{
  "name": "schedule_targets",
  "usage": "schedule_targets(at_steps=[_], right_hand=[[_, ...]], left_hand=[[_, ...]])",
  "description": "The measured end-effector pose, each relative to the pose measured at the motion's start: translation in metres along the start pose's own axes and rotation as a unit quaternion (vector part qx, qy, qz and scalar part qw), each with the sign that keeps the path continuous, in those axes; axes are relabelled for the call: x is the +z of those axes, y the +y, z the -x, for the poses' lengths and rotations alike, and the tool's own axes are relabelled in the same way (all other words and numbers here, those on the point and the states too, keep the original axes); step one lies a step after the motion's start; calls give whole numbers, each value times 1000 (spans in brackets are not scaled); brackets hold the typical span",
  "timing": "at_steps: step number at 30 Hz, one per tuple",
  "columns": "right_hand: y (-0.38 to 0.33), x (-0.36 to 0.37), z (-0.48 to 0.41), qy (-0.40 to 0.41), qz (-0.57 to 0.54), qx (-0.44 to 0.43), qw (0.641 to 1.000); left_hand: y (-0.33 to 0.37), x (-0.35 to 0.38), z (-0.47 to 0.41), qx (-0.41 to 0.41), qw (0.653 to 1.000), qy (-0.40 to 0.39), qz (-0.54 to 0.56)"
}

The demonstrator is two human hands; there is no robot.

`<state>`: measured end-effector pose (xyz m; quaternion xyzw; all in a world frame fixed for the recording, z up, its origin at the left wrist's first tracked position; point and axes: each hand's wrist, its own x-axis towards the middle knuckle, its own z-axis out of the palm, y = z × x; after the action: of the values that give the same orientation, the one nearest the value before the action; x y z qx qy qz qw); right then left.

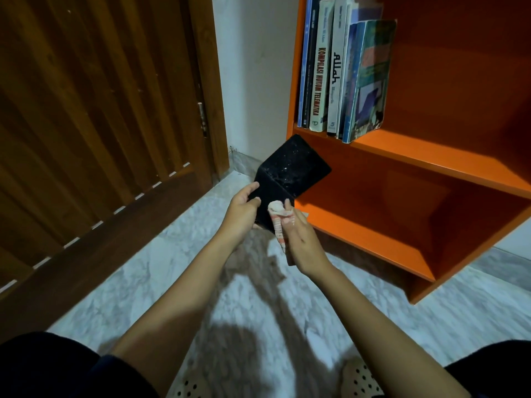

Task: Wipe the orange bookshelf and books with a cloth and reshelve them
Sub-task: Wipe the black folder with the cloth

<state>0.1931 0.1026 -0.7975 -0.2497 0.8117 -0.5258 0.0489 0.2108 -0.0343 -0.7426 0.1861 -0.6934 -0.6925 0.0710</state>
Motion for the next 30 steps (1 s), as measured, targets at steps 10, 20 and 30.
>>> schedule_targets(at_steps=[10, 20, 30], right_hand=[[-4, -11, -15, 116, -47, -55, 991], [-17, -21, -54, 247, -16, -11, 969], [-15, -33, -63, 204, 47, -109, 972]], left_hand=[[4, -1, 7, 27, 999, -20, 9], [13, 9, 20, 55, 996, -73, -24], [21, 5, 20, 87, 989, -87, -81]])
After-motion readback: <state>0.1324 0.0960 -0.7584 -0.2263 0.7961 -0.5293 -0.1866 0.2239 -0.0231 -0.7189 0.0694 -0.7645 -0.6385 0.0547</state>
